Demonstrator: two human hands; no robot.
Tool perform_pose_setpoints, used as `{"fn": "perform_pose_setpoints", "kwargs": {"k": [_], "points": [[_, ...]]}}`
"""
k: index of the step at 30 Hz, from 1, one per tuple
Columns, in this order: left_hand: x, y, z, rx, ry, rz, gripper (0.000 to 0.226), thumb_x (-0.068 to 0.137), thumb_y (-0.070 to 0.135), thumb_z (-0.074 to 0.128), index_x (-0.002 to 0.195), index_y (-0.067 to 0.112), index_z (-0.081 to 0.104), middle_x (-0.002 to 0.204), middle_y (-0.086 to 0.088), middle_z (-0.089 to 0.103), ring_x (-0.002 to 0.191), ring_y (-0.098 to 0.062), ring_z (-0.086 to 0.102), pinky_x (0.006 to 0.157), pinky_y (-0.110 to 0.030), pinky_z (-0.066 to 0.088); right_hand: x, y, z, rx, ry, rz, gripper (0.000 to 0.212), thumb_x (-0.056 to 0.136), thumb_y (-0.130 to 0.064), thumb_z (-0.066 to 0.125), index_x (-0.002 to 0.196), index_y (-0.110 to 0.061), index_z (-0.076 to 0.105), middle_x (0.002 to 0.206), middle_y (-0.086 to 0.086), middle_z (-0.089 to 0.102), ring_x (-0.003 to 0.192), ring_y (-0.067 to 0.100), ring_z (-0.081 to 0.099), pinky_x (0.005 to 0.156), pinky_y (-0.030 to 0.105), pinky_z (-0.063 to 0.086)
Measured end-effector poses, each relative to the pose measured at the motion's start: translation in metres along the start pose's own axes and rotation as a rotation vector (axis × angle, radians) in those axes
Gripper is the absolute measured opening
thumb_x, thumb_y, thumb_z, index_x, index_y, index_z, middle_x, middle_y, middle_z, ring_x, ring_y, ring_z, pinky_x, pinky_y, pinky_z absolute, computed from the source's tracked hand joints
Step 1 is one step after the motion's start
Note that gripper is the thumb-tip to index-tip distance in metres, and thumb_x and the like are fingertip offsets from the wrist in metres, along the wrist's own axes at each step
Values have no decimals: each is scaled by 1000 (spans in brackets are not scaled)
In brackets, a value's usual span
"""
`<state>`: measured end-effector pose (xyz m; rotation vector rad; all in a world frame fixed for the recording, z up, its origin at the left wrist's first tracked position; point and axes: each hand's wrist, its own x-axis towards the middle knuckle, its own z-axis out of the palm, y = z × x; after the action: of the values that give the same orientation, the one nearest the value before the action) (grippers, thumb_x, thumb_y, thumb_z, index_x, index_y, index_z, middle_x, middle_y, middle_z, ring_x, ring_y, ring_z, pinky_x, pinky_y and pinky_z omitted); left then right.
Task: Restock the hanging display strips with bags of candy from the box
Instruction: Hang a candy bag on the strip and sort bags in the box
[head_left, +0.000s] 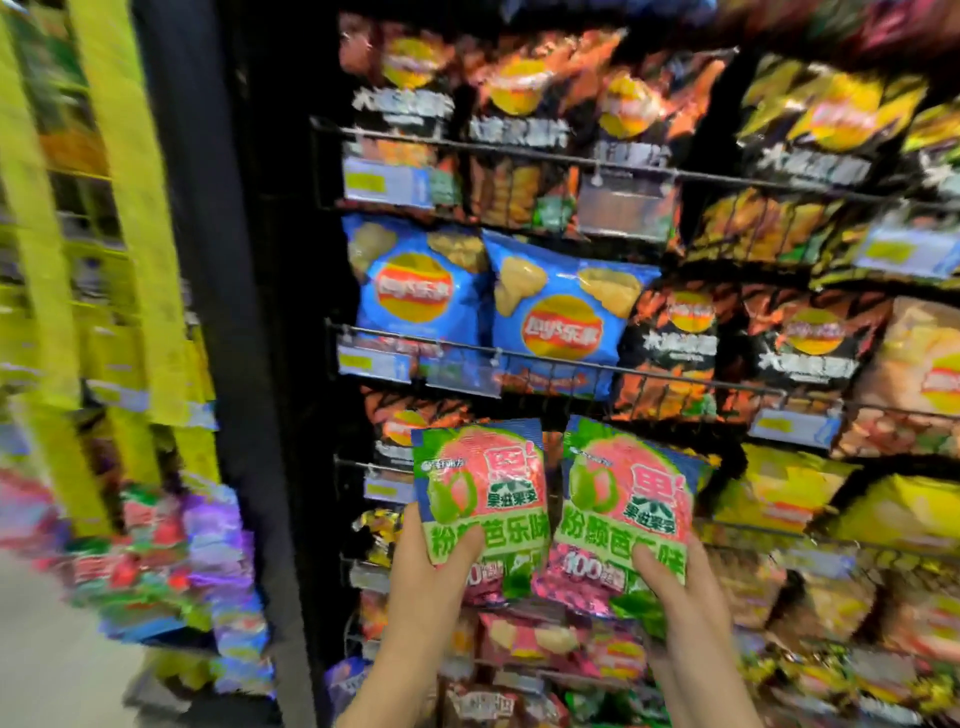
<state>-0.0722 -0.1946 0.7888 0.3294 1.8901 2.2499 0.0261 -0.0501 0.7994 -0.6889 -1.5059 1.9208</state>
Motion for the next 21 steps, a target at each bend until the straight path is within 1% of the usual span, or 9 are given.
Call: {"fn": "perform_pose_setpoints", "kwargs": {"k": [2, 3, 5, 7, 9, 11, 15, 18, 21], "points": [[4, 10, -27, -15, 56, 81, 54, 87, 23, 62, 136, 27, 39, 141, 9, 43, 127, -1, 42, 108, -25, 34, -3, 1, 27, -3, -47, -36, 80, 77, -35, 68, 146, -32, 27, 151, -7, 31, 138, 19, 30, 112, 52, 26], [8, 17, -39, -15, 93, 100, 38, 88, 15, 61, 119, 31, 47, 125, 14, 53, 109, 14, 49, 95, -10, 38, -4, 2, 41, 7, -72, -49, 74, 81, -29, 66, 145, -29, 30, 148, -5, 36, 135, 20, 35, 111, 49, 28], [10, 32, -68, -44, 143, 116, 33, 89, 8, 58, 108, 33, 46, 100, 28, 43, 82, 25, 45, 75, 0, 34, -5, 4, 72, 26, -141, -58, 62, 85, -20, 64, 140, -22, 38, 139, 0, 48, 125, 23, 46, 107, 46, 35], [16, 45, -104, -44, 159, 132, 55, 90, 13, 58, 138, 23, 33, 109, 29, 36, 100, 12, 34, 85, -10, 25, -9, 8, 108, 29, -204, -58, 56, 85, -16, 63, 136, -20, 42, 132, 4, 54, 120, 25, 51, 106, 48, 37], [25, 51, -148, -47, 219, 154, 70, 90, 17, 58, 148, 15, 18, 127, 18, 35, 112, 4, 25, 91, -16, 22, -16, 13, 145, 39, -245, -63, 50, 85, -16, 64, 132, -21, 46, 126, 4, 58, 116, 27, 54, 105, 50, 38], [35, 56, -192, -44, 242, 170, 77, 88, 23, 61, 149, 16, 16, 138, 10, 30, 124, -2, 27, 102, -21, 22, -25, 20, 184, 16, -258, -61, 36, 85, -12, 64, 117, -25, 54, 115, 3, 63, 108, 23, 58, 101, 45, 43], [47, 77, -279, 15, 315, 218, 78, 78, 36, 73, 142, 17, 34, 141, 4, 44, 130, -19, 42, 110, -38, 34, -40, 29, 263, -59, -224, -124, 26, 84, 2, 62, 101, -17, 59, 96, 8, 66, 66, -5, 63, 64, 9, 50], [57, 89, -343, 71, 344, 208, 91, 67, 49, 74, 142, 17, 35, 141, -5, 46, 130, -20, 44, 109, -46, 36, -66, 24, 321, -49, -242, -130, 32, 86, 7, 58, 113, -10, 52, 96, 12, 58, 76, 11, 58, 62, 18, 42], [70, 103, -401, 82, 362, 233, 92, 67, 51, 77, 142, 17, 36, 142, -3, 45, 131, -20, 42, 109, -46, 36, -83, 25, 370, -64, -243, -178, 28, 85, 10, 57, 107, -5, 50, 98, 16, 54, 79, 18, 46, 50, 16, 36]]}}
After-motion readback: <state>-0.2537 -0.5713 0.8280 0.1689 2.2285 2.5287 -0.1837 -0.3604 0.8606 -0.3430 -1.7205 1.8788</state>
